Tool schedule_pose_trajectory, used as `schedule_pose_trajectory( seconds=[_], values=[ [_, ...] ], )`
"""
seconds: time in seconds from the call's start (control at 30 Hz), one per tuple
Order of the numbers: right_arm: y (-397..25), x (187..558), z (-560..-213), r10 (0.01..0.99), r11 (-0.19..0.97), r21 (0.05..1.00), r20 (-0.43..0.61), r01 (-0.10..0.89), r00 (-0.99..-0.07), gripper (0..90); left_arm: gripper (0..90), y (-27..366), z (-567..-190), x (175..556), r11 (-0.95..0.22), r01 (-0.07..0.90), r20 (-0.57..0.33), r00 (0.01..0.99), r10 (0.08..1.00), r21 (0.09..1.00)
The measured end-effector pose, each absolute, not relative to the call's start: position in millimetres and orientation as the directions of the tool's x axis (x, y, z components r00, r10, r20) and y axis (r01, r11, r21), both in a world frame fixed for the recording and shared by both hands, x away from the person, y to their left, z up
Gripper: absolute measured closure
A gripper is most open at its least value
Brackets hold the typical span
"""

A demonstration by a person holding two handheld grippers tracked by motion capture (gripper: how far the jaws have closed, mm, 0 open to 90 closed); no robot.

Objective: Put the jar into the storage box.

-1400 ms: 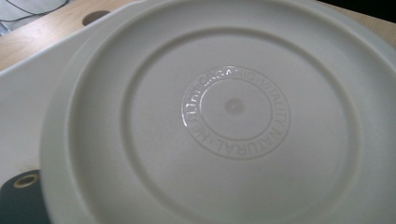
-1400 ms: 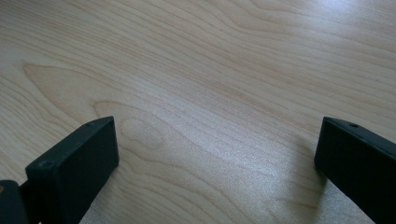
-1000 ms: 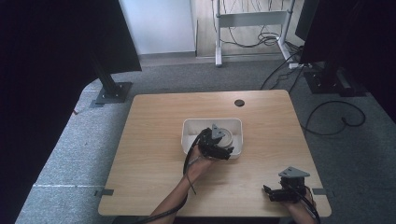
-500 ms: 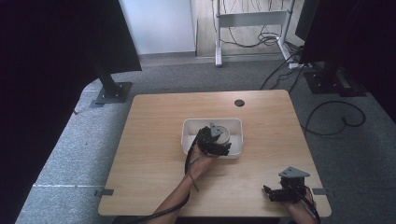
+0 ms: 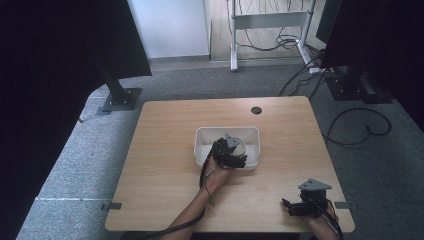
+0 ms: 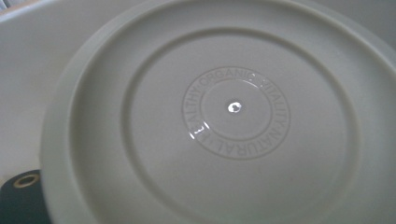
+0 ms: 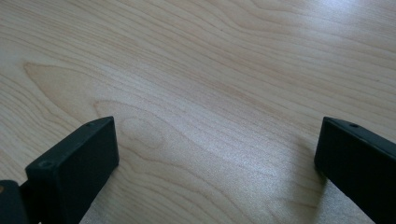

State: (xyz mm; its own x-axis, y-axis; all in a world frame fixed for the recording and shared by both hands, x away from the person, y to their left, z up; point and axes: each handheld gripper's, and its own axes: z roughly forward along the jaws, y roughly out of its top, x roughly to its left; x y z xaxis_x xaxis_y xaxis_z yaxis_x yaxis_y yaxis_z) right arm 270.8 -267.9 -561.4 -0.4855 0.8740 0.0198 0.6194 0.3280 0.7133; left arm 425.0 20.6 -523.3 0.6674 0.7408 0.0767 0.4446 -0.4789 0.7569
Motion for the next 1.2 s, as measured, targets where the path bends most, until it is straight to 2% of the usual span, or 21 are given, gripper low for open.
schedule_pose_trajectory(
  seconds=[0.33, 0.67, 1.2],
  values=[
    [-268.0, 271.0, -561.5, 0.873, 0.330, 0.714, 0.018, 0.617, -0.488, 0.0, 9.7, 17.2, -528.0, 427.2, -0.490, 0.465, 0.079, 0.661, 0.746, 0.737],
    [-268.0, 271.0, -561.5, 0.873, 0.330, 0.714, 0.018, 0.617, -0.488, 0.0, 9.5, 19.9, -526.7, 432.5, -0.459, 0.522, 0.017, 0.647, 0.762, 0.719],
    [-267.8, 270.8, -561.5, 0.874, 0.328, 0.714, 0.020, 0.619, -0.486, 0.0, 3.6, 20.5, -518.6, 429.8, -0.472, 0.500, 0.023, 0.668, 0.744, 0.726]
  ],
)
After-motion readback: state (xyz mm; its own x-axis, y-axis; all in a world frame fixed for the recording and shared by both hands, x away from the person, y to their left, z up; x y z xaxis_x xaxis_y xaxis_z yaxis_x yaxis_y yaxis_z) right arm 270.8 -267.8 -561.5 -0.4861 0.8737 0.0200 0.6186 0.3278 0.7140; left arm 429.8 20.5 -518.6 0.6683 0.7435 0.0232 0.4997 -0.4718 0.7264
